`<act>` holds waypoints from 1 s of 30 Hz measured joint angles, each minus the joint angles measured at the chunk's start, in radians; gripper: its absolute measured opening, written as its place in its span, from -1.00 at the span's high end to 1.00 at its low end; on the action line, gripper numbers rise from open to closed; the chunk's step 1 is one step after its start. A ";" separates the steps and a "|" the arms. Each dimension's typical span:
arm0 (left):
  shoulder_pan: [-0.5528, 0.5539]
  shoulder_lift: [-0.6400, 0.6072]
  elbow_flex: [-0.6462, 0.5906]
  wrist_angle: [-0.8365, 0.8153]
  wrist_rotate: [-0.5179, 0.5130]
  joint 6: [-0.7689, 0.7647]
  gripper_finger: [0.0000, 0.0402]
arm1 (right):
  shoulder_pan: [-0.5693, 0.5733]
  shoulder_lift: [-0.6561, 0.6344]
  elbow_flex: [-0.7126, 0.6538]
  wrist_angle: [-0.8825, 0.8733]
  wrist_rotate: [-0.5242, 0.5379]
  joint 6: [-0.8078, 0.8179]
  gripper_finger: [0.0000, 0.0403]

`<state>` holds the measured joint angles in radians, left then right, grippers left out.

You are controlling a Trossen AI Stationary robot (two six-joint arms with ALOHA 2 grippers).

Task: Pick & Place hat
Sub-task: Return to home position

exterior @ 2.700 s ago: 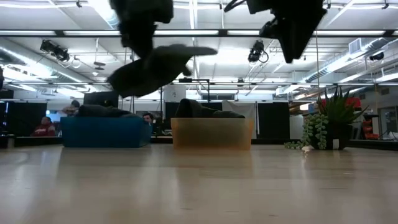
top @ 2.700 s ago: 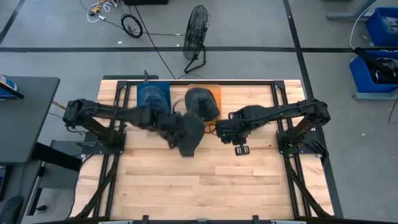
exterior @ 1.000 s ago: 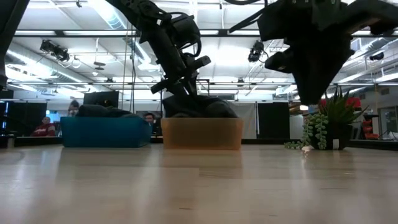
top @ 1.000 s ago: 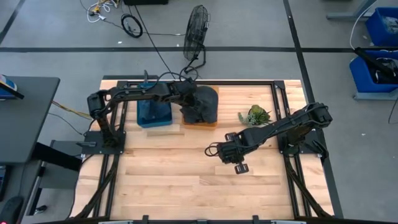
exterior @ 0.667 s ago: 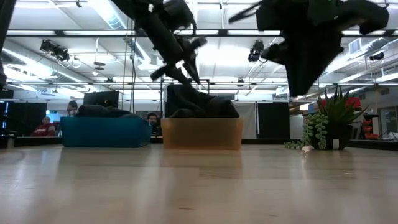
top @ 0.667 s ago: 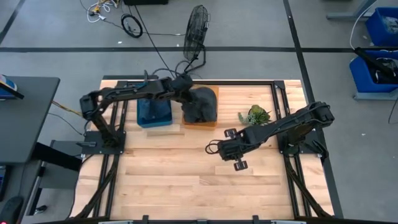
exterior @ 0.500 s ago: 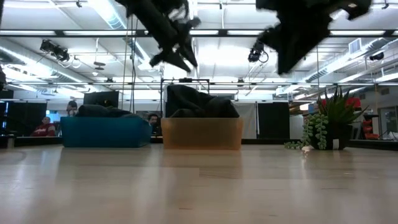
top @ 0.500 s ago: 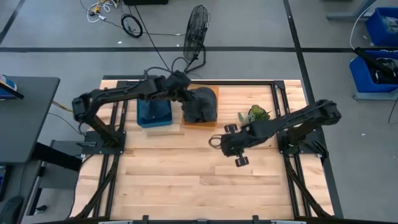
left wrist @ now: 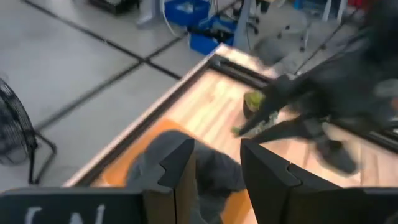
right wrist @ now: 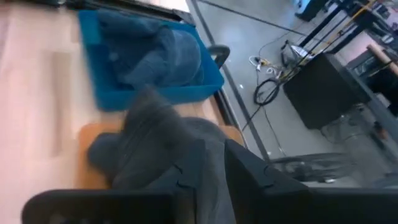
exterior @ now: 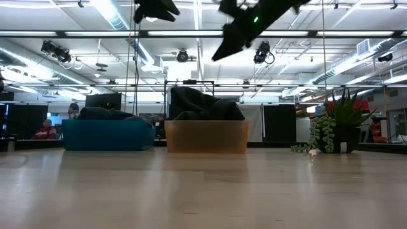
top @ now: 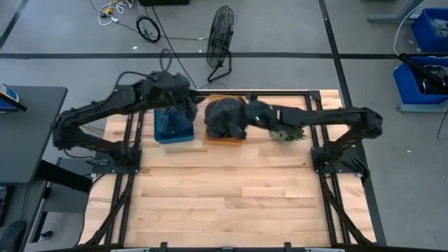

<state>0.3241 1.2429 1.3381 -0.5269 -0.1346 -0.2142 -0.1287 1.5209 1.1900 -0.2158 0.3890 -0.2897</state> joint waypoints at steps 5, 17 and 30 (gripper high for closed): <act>0.007 -0.056 0.000 -0.049 -0.019 0.018 0.34 | -0.128 0.138 -0.001 0.097 -0.141 0.018 0.71; 0.009 -0.063 0.000 -0.106 -0.034 0.028 0.34 | -0.183 0.351 0.004 0.107 -0.225 0.095 0.98; 0.011 -0.062 0.000 -0.146 -0.056 0.016 0.34 | -0.183 0.397 0.006 -0.007 -0.166 0.051 0.99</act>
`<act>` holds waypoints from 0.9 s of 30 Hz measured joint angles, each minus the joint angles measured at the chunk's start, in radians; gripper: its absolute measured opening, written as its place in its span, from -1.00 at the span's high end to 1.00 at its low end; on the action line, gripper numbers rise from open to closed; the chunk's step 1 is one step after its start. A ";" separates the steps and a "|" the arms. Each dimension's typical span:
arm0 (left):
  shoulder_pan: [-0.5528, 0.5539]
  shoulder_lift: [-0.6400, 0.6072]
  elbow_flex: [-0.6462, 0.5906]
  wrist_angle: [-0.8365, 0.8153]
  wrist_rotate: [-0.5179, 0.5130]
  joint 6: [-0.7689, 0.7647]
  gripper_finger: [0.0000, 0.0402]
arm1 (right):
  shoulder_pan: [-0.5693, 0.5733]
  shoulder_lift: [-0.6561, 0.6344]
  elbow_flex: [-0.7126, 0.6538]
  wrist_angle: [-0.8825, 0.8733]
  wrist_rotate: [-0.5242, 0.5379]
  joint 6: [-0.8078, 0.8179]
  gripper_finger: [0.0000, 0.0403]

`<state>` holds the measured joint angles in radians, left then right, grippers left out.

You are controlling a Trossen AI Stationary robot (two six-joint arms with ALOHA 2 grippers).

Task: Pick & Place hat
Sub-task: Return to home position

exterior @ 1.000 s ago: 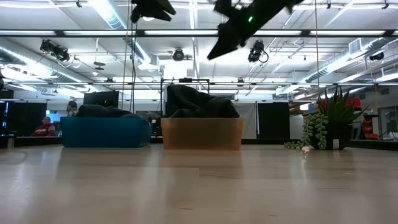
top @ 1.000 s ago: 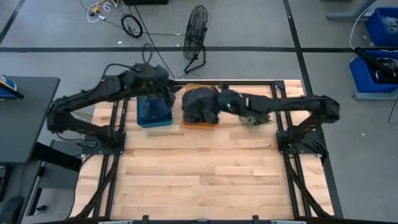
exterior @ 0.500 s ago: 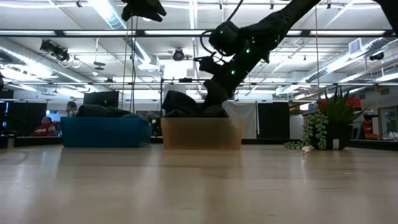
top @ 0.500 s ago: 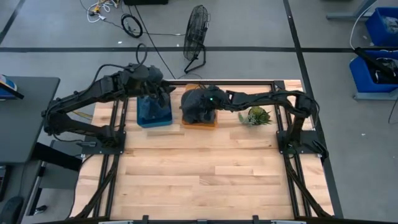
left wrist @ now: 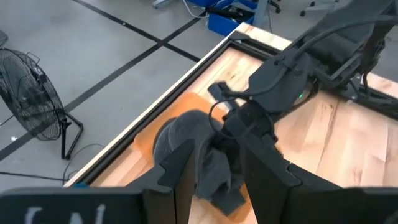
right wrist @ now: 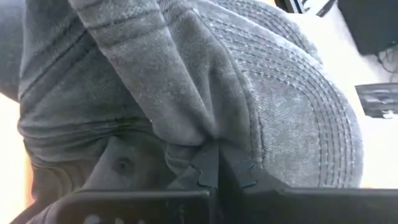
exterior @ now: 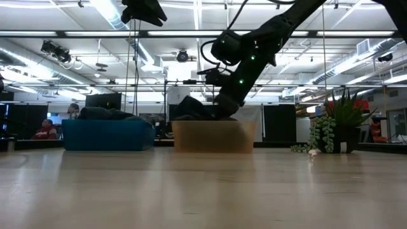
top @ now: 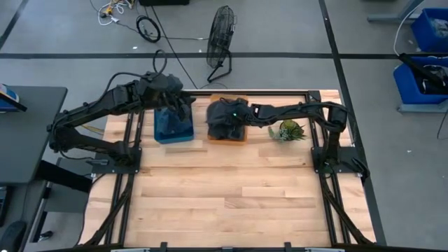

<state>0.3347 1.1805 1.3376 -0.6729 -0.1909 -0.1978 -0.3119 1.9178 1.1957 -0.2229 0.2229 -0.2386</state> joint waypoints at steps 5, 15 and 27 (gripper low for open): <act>0.000 0.000 0.000 -0.015 0.000 0.000 0.34 | 0.020 -0.087 0.055 -0.132 0.031 -0.003 1.00; 0.000 -0.080 0.000 -0.073 0.000 0.009 0.34 | 0.123 -0.335 0.266 -0.556 0.021 -0.014 0.84; -0.018 -0.494 -0.170 -0.201 0.004 0.137 0.34 | 0.147 -0.783 -0.020 -0.522 -0.001 0.051 0.82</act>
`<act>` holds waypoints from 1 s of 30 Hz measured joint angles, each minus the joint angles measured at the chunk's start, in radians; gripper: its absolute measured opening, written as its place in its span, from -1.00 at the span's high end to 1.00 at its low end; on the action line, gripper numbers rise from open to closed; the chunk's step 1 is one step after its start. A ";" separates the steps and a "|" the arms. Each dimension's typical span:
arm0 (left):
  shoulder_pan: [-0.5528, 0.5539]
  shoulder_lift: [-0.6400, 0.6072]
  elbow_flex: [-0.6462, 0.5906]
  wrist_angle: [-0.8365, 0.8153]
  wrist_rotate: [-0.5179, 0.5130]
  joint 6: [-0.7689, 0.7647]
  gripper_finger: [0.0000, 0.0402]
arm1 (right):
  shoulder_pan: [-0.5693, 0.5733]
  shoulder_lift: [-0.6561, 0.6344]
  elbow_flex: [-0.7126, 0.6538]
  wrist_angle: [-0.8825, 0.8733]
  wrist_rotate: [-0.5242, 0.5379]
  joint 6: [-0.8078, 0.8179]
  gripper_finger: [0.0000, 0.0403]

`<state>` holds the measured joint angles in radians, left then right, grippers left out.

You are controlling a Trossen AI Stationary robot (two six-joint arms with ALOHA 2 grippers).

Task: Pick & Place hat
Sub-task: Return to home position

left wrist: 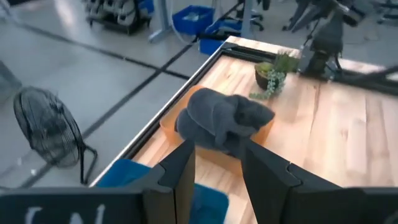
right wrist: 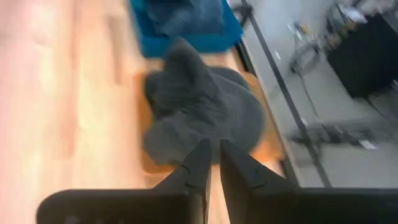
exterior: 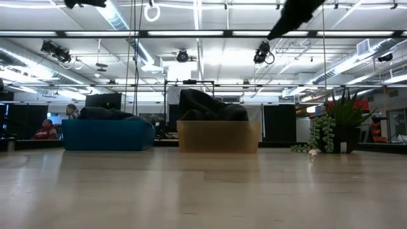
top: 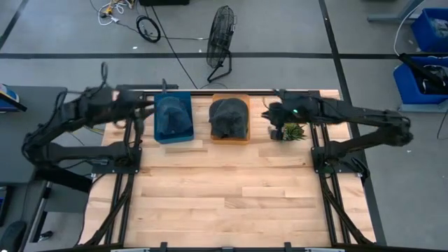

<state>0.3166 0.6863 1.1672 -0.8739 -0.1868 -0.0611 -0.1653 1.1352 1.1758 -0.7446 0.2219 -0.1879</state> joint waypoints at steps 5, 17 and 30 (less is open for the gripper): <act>-0.002 -0.231 -0.286 0.212 0.081 0.017 0.34 | -0.005 -0.189 -0.318 0.304 -0.111 -0.002 0.82; -0.002 -0.561 -0.716 0.619 0.173 0.116 0.34 | -0.008 -0.553 -0.809 0.810 -0.196 -0.004 0.82; -0.002 -0.681 -0.885 0.796 0.275 0.065 0.34 | -0.008 -0.886 -1.070 0.942 -0.196 0.068 0.82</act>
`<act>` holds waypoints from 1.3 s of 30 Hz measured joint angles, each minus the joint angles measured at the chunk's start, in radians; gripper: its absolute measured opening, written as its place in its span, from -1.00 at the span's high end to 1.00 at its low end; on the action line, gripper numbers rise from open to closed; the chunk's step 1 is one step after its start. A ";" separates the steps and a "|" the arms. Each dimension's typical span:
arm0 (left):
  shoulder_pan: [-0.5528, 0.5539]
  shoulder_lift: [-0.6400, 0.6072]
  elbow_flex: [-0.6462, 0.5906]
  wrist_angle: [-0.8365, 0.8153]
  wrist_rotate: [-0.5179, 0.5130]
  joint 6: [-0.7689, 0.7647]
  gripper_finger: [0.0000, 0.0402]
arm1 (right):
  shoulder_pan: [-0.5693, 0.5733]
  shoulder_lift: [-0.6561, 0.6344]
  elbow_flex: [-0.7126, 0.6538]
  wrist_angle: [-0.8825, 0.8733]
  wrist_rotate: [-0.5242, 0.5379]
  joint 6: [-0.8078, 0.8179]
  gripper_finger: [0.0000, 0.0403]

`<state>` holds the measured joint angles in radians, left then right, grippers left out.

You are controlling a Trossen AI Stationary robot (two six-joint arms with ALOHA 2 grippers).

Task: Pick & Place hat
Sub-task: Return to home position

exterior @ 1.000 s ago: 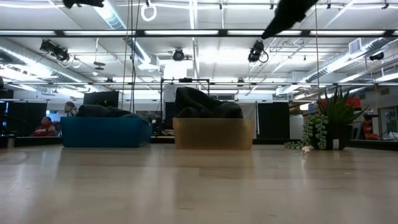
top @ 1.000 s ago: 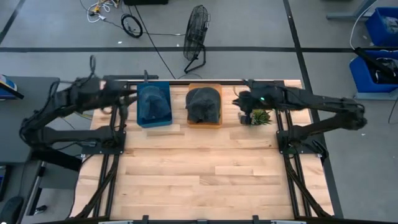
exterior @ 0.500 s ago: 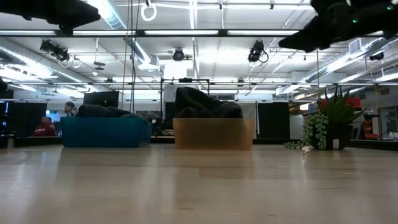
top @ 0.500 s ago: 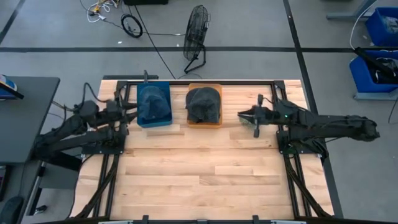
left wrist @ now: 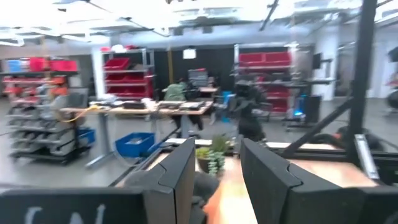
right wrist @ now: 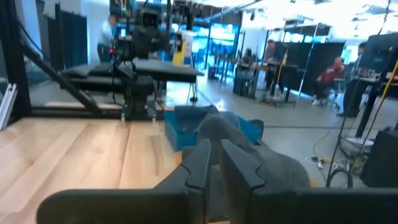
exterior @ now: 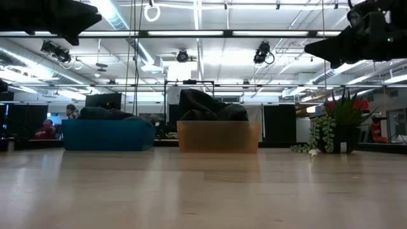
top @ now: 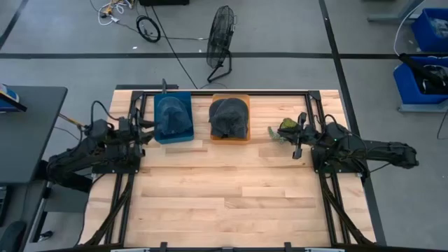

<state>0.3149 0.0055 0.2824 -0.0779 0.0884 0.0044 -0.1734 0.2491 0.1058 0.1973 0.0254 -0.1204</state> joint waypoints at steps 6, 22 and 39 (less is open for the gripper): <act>0.000 0.000 -0.126 0.193 0.080 -0.046 0.34 | 0.000 -0.094 -0.068 0.016 0.002 0.008 0.82; 0.000 0.007 -0.273 0.243 0.084 -0.122 0.34 | 0.000 -0.132 -0.091 -0.136 0.048 0.093 0.82; 0.000 0.029 -0.274 0.136 0.032 -0.125 0.34 | 0.000 -0.132 -0.090 -0.176 0.052 0.165 0.82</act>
<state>0.3149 0.0349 0.0082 0.0582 0.1204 -0.1204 -0.1734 0.1173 0.0154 0.0209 0.0776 0.0445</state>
